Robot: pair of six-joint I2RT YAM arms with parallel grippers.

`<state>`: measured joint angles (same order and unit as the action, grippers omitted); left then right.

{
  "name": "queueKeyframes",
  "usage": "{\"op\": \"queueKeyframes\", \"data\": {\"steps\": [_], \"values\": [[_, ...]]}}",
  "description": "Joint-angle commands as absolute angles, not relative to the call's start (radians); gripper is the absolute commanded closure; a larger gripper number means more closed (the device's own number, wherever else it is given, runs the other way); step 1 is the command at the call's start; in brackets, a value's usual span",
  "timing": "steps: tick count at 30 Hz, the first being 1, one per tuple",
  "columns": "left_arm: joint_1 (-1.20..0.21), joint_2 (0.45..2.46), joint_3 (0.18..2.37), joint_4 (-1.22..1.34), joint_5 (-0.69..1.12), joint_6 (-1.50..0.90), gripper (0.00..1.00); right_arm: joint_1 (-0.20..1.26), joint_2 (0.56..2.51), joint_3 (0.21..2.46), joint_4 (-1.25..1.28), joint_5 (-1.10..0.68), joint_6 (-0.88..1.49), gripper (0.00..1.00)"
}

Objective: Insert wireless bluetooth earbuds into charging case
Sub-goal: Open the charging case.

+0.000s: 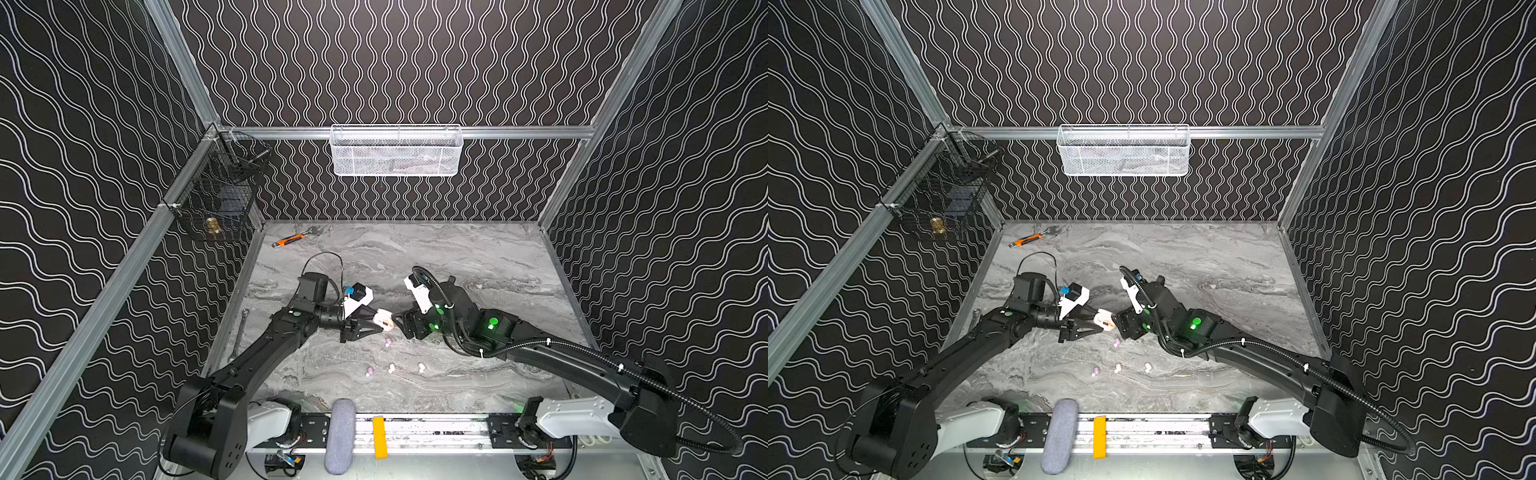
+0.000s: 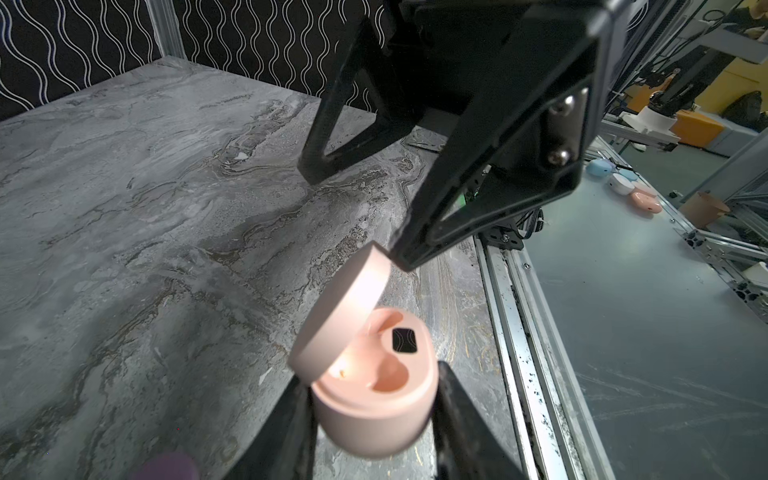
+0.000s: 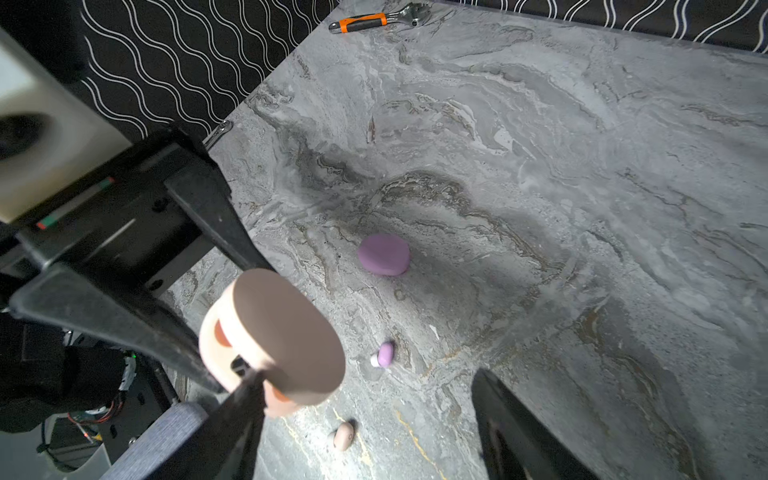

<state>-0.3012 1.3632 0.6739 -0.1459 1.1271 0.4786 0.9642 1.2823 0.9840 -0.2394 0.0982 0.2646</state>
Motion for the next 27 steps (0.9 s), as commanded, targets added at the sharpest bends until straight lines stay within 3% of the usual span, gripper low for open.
{"op": "queueKeyframes", "data": {"steps": [1, 27], "values": [[-0.305, 1.359, 0.686, -0.127, 1.197, 0.504, 0.70, 0.955, 1.272, 0.991, -0.233, 0.135, 0.253, 0.21], [-0.304, 1.368, 0.695, -0.127, 1.199, 0.497, 0.68, 0.948, 1.256, 0.982, -0.222, 0.106, 0.242, 0.21]]}}
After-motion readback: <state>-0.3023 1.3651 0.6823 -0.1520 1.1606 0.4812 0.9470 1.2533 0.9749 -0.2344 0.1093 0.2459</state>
